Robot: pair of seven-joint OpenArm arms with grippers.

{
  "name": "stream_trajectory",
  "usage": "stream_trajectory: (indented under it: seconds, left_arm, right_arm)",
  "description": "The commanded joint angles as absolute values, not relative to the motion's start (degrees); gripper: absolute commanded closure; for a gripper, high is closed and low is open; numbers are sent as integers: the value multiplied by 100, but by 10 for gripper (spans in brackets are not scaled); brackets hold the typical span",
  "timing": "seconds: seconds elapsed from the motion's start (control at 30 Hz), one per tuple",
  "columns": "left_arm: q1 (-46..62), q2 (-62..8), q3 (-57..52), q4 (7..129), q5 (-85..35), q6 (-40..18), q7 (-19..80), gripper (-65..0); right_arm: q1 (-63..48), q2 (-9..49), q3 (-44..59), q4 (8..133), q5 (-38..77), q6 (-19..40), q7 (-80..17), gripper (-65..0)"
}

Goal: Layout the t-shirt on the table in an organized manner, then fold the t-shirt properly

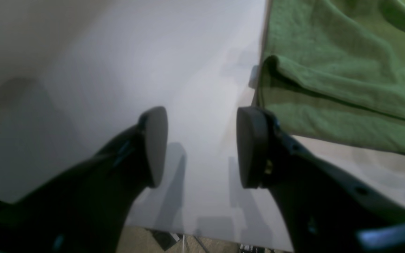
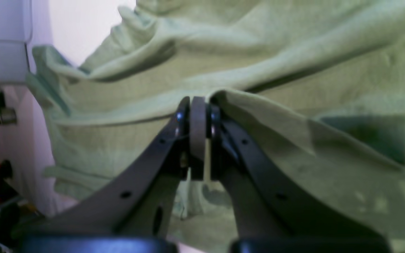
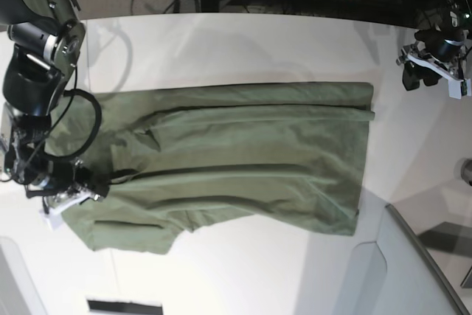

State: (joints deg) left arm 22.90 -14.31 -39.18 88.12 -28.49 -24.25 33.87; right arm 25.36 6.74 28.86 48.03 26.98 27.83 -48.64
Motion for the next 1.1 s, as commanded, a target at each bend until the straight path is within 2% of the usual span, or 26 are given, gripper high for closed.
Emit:
stream_trajectory:
  seconds: [0.0, 0.07, 0.23, 0.3, 0.4, 0.5, 0.63, 0.7, 0.77, 0.83, 1.07]
  left_arm:
    - [2299, -1516, -3952, 8901, -2888, -2448, 3275, -298]
    - [2299, -1516, -3952, 8901, -2888, -2448, 3275, -298]
    - [2255, -1516, -3952, 8646, -2914, -2448, 3275, -298]
    - [2255, -1516, -3934, 8620, -2923, -2448, 3275, -298]
    - [2290, -1516, -3908, 8620, -2923, -2448, 3275, -298]
    - [2299, -1516, -3899, 8655, -2923, -2448, 3275, -299]
    - [2308, -1508, -3908, 8629, -2932, -2448, 3275, -306]
    - [2308, -1508, -3908, 8620, -2932, -2457, 3275, -306]
    - [2308, -1499, -3899, 8620, -2932, -2457, 3275, -308]
    - [2308, -1411, -3934, 8620, -2932, -2457, 3275, -308]
    - [2299, -1376, -3899, 8602, -2941, -2457, 3301, -309]
  right_arm:
    - [2712, 743, 2888, 4840, 2818, 2826, -4690, -11]
    - [2730, 734, 2888, 4743, 2818, 2826, -4629, -66]
    - [2765, 716, 2888, 4734, 2818, 2870, -4760, -329]
    - [2756, 743, 2897, 4760, 2826, 2888, -4769, -389]
    - [2536, 760, 2932, 5165, 2835, 3248, -4778, -396]
    - [1754, 699, 2923, 6580, 2835, 3459, -4778, -398]
    - [453, 400, 3011, 8391, 2844, 2958, -4927, -405]
    - [-66, 136, 3556, 8901, 2853, 2510, -4927, -405]
    - [-312, -189, 4224, 9015, 2853, 2352, -4927, -405]
    - [-338, -242, 4716, 8919, 2844, 2360, -4927, -405]
    - [57, 66, 5613, 7503, 2844, 2360, -4927, -405]
